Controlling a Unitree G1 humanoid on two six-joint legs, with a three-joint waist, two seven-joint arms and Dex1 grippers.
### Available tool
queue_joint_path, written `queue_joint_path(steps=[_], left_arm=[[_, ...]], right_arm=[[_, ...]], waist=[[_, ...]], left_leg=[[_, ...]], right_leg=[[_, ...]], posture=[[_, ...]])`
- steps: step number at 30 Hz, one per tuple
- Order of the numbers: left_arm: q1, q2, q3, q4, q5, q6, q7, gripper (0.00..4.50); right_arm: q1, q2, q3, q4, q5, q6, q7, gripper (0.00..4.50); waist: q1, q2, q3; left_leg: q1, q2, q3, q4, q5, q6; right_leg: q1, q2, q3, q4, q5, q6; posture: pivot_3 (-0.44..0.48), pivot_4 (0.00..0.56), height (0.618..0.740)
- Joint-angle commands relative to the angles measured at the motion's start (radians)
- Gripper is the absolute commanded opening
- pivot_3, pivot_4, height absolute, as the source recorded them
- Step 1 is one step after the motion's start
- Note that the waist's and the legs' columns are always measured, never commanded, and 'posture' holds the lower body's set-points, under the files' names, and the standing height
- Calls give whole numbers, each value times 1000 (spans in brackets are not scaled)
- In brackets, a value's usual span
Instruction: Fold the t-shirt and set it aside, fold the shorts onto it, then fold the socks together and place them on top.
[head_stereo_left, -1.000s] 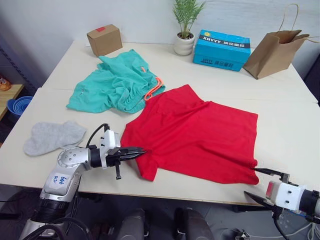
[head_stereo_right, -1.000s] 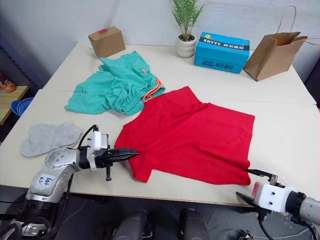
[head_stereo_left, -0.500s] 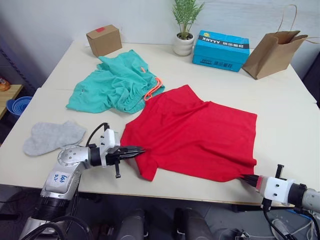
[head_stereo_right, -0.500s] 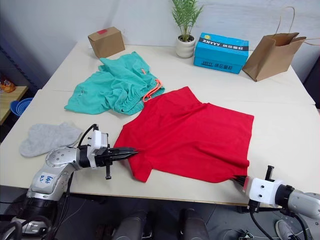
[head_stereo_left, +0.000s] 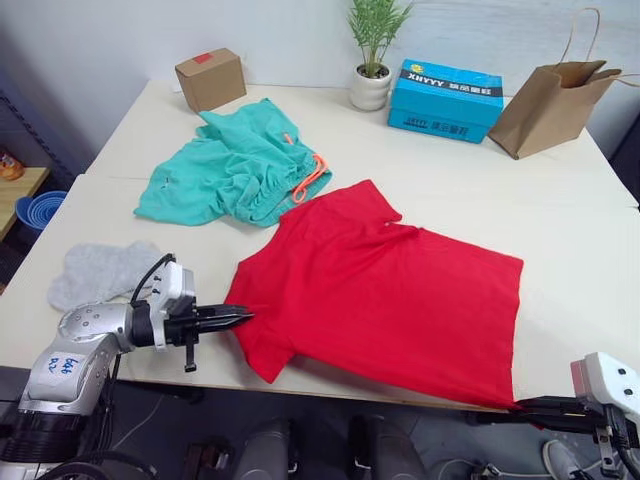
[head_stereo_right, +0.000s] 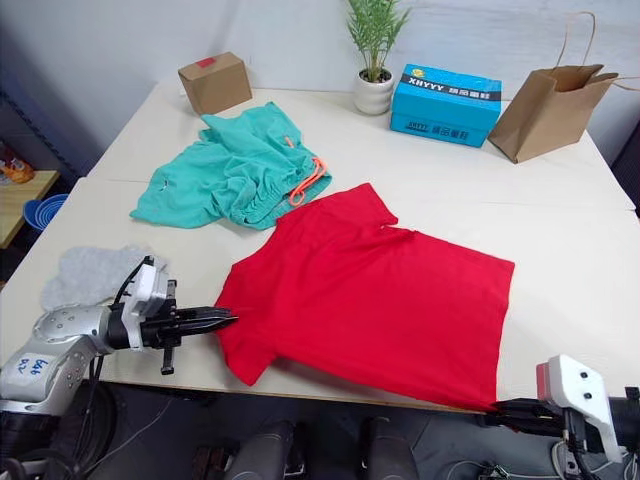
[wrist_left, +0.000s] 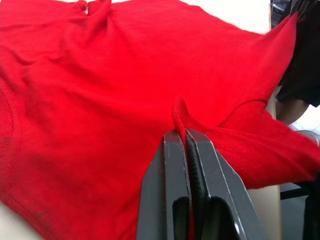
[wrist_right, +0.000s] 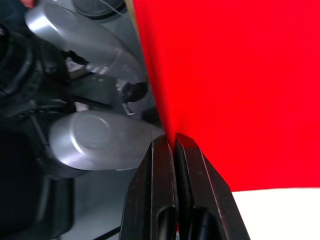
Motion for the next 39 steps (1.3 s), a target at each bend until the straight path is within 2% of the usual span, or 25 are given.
queue_joint_path(steps=[1, 5, 9, 14, 17, 19, 20, 23, 24, 25, 27, 29, 32, 34, 36, 39], left_arm=[[7, -2, 66, 11, 0, -26, 37, 0], [48, 1, 95, 2, 0, -36, 48, 0], [69, -2, 167, -50, -73, 30, 95, 0], [128, 80, 84, -74, -22, 65, 11, 0], [3, 84, 20, -57, -71, 176, 3, 0], [-169, 75, -39, 10, -46, 178, -35, 0], [-285, 62, -72, 71, -7, 156, -44, 0], [-667, -34, -115, 372, 112, -9, 6, 0], [-782, -62, -118, 485, 160, -90, 43, 0], [-956, -103, -94, 641, 199, -198, 144, 0], [-1226, -156, -45, 894, 249, -373, 317, 0], [-1422, -170, -5, 1076, 280, -523, 459, 0], [-1565, -162, 30, 1216, 308, -702, 549, 0], [-1599, -150, 82, 1222, 258, -772, 452, 0], [-1600, -142, 106, 1214, 235, -793, 376, 0], [-1528, -132, 110, 1155, 221, -780, 268, 0]], right_arm=[[13, 5, -50, -30, 1, 53, 12, 44], [9, 25, -69, -40, -26, 63, -3, 44], [-16, 32, -93, -14, -40, 89, -27, 44], [-20, 11, -52, -58, 53, 254, -1, 44], [-89, -26, 14, -50, 54, 300, -3, 44], [-263, -56, 83, 40, 24, 246, -21, 44], [-395, -69, 124, 116, -4, 197, -36, 44], [-909, -42, 258, 438, -175, -114, -139, 44], [-1090, -22, 303, 566, -283, -249, -254, 44], [-1320, -2, 347, 714, -378, -352, -379, 44], [-1652, 26, 415, 952, -514, -496, -548, 44], [-1887, 37, 474, 1133, -618, -619, -670, 44], [-2077, 30, 537, 1297, -742, -777, -842, 44], [-2124, 21, 535, 1345, -749, -824, -871, 44], [-2123, 11, 535, 1371, -741, -859, -855, 44], [-2021, -14, 539, 1366, -713, -921, -783, 44]], waist=[[1, 0, 0], [1, 0, 0], [-1, 0, 0], [-1, 1, 1], [3, 2, 1], [4, 1, 2], [2, 2, 2], [-2, 5, 5], [-7, 5, 5], [-12, 6, 6], [-22, 2, 11], [-24, -1, 12], [-30, -2, 12], [-30, -2, 11], [-31, -1, 12], [-28, -1, 12]], left_leg=[[0, 0, 0, 0, 0, 0], [0, 0, 0, -2, -1, -1], [-1, 0, 0, -1, -1, -2], [0, 0, 0, -2, -1, -2], [-1, 0, 0, -2, -1, -2], [-2, 0, -1, 0, 0, -1], [-2, 0, -1, 1, 0, -1], [-7, -1, 1, 0, 6, 1], [-7, -1, 3, 0, 8, 2], [-8, -1, 5, 0, 9, 2], [-19, -4, 10, 1, 16, 0], [-38, -6, 12, -3, 26, 1], [-45, -6, 16, -8, 22, 0], [-39, -7, 18, -9, 18, 4], [-38, -7, 21, -11, 14, 7], [-40, -6, 30, -11, 10, 11]], right_leg=[[0, 0, 0, 0, 0, 0], [0, 0, 0, -2, 0, 0], [-1, 0, -1, -3, 0, 0], [-1, 0, -1, -3, 0, 0], [-1, 0, -1, -2, -1, -1], [-1, 0, -1, -3, 0, -1], [0, 0, -1, -4, 1, -1], [-1, 0, -2, -15, 8, -6], [-1, 0, -3, -16, 12, -2], [-2, 1, -2, -16, 15, 3], [-17, 1, 1, -10, 19, 5], [-39, 0, 3, -1, 20, 6], [-54, -1, -13, 4, 19, 5], [-53, -1, -32, 11, 19, 5], [-53, -4, -51, 10, 19, 5], [-52, -5, -58, 10, 19, 6]], posture=[[0, 150, 740], [0, 150, 740], [0, 150, 740], [0, 150, 740], [0, 150, 740], [0, 150, 740], [0, 150, 740], [0, 150, 740], [0, 150, 740], [0, 150, 740], [0, 150, 740], [0, 150, 740], [0, 150, 740], [0, 150, 740], [0, 150, 740], [0, 150, 740]])
